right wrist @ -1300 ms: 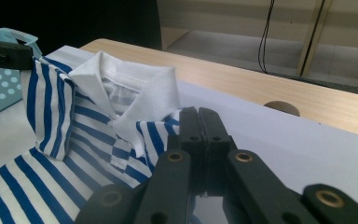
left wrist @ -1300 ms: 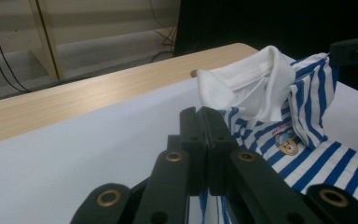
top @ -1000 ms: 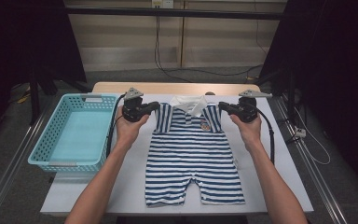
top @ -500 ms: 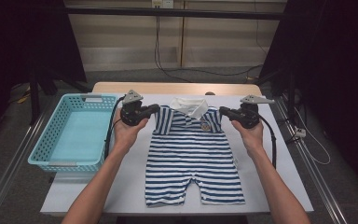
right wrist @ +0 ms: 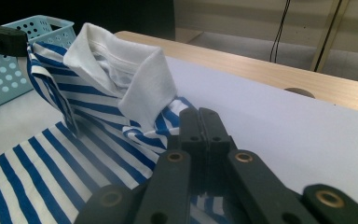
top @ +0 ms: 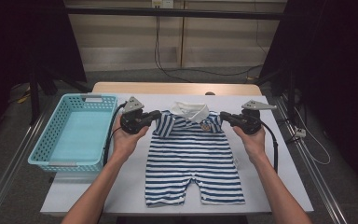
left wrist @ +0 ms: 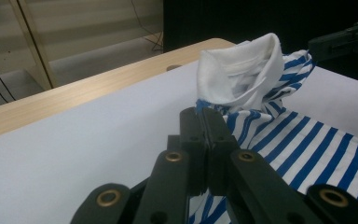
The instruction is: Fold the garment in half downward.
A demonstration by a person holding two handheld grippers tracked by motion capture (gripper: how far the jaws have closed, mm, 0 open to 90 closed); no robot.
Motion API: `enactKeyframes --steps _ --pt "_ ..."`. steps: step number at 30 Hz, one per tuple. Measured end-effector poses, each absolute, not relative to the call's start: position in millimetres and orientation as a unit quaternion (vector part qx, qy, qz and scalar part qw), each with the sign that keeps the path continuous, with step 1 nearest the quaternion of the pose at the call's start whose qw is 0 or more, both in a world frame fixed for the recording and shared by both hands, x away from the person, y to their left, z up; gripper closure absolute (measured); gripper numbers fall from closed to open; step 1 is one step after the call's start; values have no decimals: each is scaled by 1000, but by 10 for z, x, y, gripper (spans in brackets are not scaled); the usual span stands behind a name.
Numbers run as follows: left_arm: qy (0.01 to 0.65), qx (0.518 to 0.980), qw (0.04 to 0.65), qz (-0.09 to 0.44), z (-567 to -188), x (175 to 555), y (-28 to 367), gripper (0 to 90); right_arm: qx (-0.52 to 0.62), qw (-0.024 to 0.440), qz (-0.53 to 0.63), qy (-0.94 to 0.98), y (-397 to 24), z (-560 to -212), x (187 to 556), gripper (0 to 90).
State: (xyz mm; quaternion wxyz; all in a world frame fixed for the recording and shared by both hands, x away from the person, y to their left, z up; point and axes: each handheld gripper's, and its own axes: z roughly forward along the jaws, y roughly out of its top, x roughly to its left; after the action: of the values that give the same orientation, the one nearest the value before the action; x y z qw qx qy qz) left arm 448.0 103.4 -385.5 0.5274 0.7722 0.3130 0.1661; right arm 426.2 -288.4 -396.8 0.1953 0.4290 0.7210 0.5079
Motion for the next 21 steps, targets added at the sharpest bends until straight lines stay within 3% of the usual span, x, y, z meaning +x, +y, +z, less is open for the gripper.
enactKeyframes --steps 21 --pt "301 786 515 163 -3960 4170 1053 888 416 176 505 736 -2845 -3986 3962 900"
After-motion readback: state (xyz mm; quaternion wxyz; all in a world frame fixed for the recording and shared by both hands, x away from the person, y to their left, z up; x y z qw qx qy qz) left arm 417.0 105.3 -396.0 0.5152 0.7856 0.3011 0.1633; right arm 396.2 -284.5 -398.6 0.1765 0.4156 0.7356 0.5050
